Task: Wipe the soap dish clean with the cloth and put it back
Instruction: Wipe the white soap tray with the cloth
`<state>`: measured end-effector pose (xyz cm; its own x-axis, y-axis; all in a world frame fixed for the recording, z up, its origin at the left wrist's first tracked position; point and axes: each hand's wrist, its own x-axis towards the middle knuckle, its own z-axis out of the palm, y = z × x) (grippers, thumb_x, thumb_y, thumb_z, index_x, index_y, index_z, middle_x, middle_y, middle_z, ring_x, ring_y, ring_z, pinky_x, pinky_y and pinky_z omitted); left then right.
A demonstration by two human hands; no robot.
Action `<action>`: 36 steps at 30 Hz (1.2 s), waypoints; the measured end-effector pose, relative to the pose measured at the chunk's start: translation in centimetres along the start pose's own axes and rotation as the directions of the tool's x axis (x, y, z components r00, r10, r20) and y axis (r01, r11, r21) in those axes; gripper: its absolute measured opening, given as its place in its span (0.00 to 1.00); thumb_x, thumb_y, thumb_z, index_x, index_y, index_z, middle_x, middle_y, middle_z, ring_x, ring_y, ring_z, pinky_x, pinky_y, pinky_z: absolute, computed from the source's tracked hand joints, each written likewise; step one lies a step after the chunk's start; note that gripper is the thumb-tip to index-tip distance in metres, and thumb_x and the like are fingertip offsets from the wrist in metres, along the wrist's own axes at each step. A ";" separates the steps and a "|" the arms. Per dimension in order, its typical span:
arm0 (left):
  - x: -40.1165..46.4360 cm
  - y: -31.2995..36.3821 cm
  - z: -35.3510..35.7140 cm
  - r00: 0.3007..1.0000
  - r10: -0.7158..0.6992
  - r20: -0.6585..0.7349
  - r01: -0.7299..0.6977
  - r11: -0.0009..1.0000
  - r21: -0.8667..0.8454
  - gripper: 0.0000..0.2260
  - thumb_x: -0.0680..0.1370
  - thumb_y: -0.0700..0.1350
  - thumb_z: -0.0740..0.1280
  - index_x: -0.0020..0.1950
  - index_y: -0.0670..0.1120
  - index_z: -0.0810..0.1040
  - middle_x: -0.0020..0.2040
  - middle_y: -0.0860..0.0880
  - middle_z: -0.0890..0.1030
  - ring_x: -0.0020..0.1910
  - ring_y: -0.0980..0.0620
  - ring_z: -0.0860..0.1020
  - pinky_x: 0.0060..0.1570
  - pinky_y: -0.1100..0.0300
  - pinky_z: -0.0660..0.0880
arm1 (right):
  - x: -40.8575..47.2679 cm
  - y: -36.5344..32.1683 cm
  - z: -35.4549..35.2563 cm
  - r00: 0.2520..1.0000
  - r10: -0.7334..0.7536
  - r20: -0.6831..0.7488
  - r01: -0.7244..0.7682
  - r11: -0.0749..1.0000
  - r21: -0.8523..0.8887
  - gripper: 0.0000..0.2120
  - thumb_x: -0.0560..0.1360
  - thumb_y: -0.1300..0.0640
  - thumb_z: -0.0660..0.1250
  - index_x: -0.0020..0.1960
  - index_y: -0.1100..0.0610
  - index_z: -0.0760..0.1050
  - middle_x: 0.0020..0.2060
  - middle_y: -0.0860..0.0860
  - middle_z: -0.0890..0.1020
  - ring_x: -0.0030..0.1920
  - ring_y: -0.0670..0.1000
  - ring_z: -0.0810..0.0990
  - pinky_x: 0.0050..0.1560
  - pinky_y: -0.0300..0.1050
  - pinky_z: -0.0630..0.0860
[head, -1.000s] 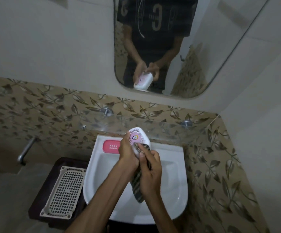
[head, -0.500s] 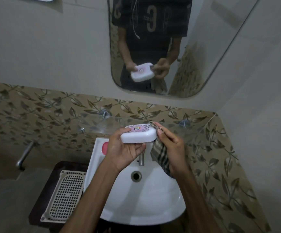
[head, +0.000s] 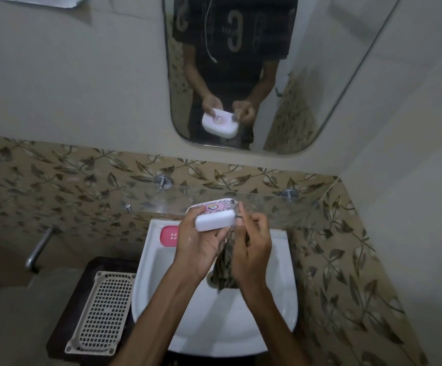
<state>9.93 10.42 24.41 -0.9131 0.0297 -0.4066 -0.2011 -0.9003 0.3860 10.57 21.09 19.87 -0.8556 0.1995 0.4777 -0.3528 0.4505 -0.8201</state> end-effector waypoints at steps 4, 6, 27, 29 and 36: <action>0.2 -0.8 -0.1 0.999 -0.027 -0.041 0.027 1.000 -0.005 0.27 0.80 0.44 0.67 0.76 0.32 0.66 0.70 0.31 0.75 0.70 0.35 0.75 0.71 0.44 0.72 | -0.1 0.9 0.3 0.998 -0.064 0.026 0.064 0.998 -0.013 0.19 0.83 0.63 0.62 0.72 0.57 0.77 0.51 0.50 0.75 0.48 0.43 0.78 0.42 0.42 0.81; 0.1 -1.2 0.0 0.999 -0.024 -0.033 0.023 0.999 -0.027 0.28 0.79 0.44 0.68 0.75 0.33 0.66 0.69 0.30 0.76 0.68 0.35 0.77 0.71 0.42 0.72 | 0.6 1.0 0.3 0.994 0.094 -0.062 -0.092 0.995 0.034 0.19 0.84 0.60 0.61 0.72 0.54 0.77 0.52 0.48 0.74 0.50 0.44 0.79 0.44 0.49 0.83; 0.1 -2.4 -0.4 0.995 -0.063 0.079 0.046 0.978 0.203 0.20 0.83 0.55 0.62 0.53 0.41 0.86 0.51 0.41 0.86 0.48 0.48 0.86 0.50 0.58 0.83 | -1.1 0.0 0.9 0.989 -0.121 0.087 0.117 0.992 0.054 0.18 0.85 0.58 0.62 0.74 0.52 0.75 0.53 0.51 0.75 0.52 0.44 0.80 0.49 0.42 0.82; -0.1 -2.4 -0.2 0.992 -0.081 0.100 0.055 0.970 0.238 0.23 0.84 0.56 0.59 0.56 0.41 0.86 0.57 0.39 0.85 0.54 0.46 0.85 0.57 0.55 0.81 | 0.3 1.0 0.8 0.993 0.120 -0.004 -0.120 0.992 0.045 0.18 0.85 0.53 0.60 0.73 0.49 0.76 0.54 0.49 0.74 0.53 0.45 0.80 0.50 0.50 0.84; 0.3 0.7 -1.3 0.983 -0.163 0.081 0.143 0.966 0.216 0.36 0.80 0.68 0.56 0.69 0.39 0.79 0.70 0.34 0.77 0.72 0.36 0.73 0.77 0.42 0.61 | 0.1 0.7 -0.4 0.996 -0.070 0.057 0.068 0.997 0.034 0.16 0.84 0.56 0.62 0.71 0.51 0.78 0.50 0.51 0.73 0.51 0.42 0.77 0.48 0.34 0.78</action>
<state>10.00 9.28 23.47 -0.8936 0.2110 -0.3961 -0.4011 -0.7714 0.4940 10.40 21.81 19.51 -0.8491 0.1178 0.5149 -0.4227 0.4332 -0.7961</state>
